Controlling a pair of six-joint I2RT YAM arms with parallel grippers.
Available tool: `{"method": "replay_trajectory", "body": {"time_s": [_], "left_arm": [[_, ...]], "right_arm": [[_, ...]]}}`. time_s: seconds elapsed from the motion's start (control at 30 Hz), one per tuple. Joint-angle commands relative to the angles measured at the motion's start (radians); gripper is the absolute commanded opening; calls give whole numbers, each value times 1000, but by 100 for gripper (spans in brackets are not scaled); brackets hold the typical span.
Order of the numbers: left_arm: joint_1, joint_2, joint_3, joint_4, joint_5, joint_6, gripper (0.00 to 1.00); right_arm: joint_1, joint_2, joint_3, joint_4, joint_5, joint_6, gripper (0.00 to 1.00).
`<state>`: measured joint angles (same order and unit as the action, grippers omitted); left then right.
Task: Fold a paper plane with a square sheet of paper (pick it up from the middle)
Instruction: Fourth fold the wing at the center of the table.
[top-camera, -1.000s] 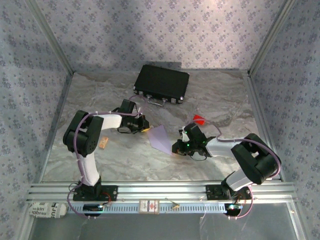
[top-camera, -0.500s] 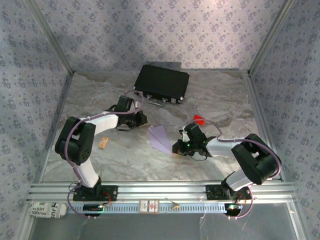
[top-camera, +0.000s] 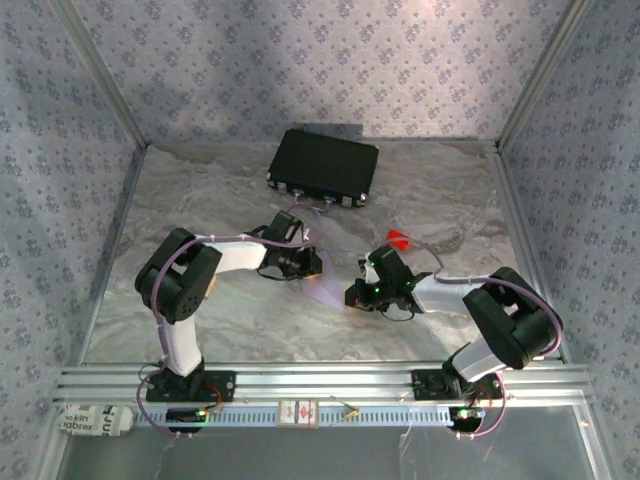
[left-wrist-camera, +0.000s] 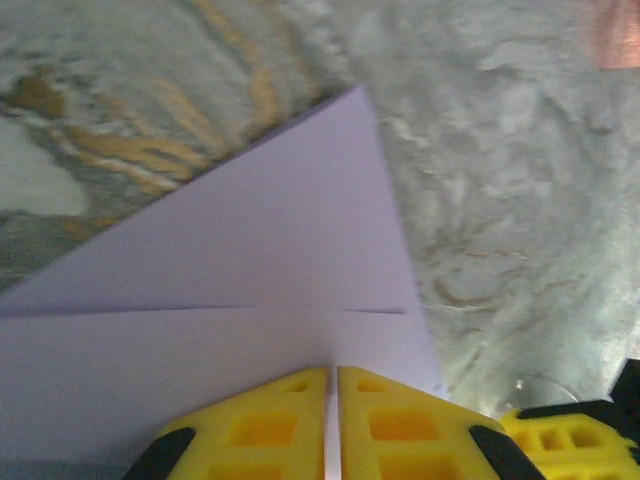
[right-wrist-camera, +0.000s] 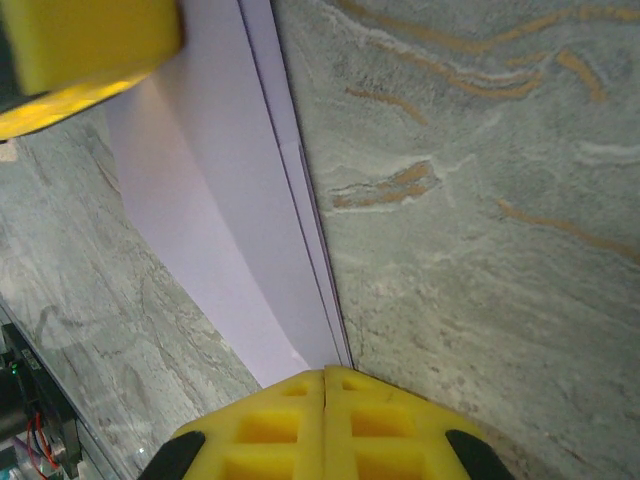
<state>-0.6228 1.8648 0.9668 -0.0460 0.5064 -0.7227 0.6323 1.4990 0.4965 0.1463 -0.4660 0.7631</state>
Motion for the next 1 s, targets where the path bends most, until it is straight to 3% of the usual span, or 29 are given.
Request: {"method": "replay_trajectory", "body": {"time_s": [0.0, 0.2, 0.53, 0.97], "left_arm": [[2, 26, 33, -64, -27, 37, 9], [9, 33, -5, -61, -34, 42, 8], [21, 23, -54, -16, -22, 12, 8], [31, 22, -72, 27, 10, -15, 8]], "right_arm": [[-7, 2, -13, -90, 11, -2, 1], [-9, -82, -14, -101, 22, 17, 4], [-19, -282, -52, -211, 101, 109, 20], [-9, -253, -52, -213, 38, 114, 26]]}}
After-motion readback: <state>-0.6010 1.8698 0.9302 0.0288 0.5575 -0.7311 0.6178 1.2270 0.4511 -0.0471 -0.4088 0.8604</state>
